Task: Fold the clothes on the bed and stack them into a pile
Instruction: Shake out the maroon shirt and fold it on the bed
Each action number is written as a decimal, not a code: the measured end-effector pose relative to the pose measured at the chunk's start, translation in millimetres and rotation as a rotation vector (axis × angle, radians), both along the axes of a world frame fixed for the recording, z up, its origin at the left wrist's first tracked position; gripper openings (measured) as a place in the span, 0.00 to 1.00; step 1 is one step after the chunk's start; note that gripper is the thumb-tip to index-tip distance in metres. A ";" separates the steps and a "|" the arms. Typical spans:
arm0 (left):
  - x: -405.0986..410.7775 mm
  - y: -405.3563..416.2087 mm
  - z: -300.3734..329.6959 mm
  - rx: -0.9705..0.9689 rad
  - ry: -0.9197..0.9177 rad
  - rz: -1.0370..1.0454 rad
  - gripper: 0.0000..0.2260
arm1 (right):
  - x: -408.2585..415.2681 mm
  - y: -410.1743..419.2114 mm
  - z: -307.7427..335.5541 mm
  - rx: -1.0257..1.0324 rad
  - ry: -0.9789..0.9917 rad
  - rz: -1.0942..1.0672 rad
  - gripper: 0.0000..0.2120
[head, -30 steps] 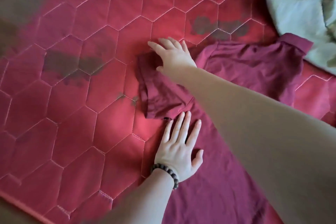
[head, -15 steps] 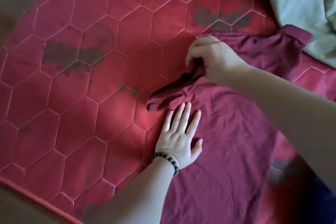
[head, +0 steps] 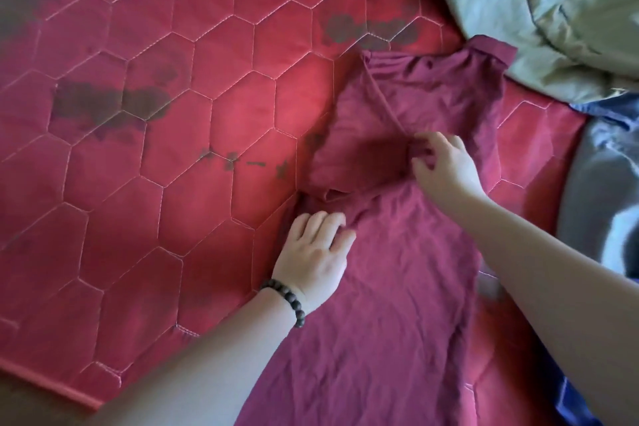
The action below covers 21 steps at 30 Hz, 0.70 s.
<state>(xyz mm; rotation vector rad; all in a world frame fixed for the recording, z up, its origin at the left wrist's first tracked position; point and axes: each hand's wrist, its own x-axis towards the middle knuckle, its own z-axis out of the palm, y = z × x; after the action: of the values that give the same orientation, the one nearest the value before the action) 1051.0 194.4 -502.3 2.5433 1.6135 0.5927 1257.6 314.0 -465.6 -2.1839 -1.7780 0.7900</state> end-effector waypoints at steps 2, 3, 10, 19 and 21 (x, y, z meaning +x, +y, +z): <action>-0.3 -5.3 7.3 0.072 -0.101 0.029 0.13 | -3.6 -1.0 -1.4 -0.035 -0.018 -0.042 0.21; -1.2 -3.7 11.5 0.075 -0.135 0.050 0.15 | -5.7 0.1 -1.8 -0.052 -0.045 -0.057 0.23; 0.1 41.2 15.2 -0.280 0.080 0.171 0.33 | -24.5 24.1 -2.3 -0.153 -0.186 -0.112 0.13; 4.1 43.7 -14.9 -0.339 0.209 0.043 0.32 | -10.2 31.5 -1.4 -0.025 0.081 -0.299 0.10; 4.2 42.9 -16.8 -0.324 0.194 0.054 0.31 | -0.2 30.1 1.8 0.082 0.131 -0.376 0.06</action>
<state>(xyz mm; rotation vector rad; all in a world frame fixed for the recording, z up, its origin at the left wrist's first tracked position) 1055.3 237.3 -519.1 2.3822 1.6797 0.0764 1257.4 344.1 -463.8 -2.2557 -1.2606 0.7340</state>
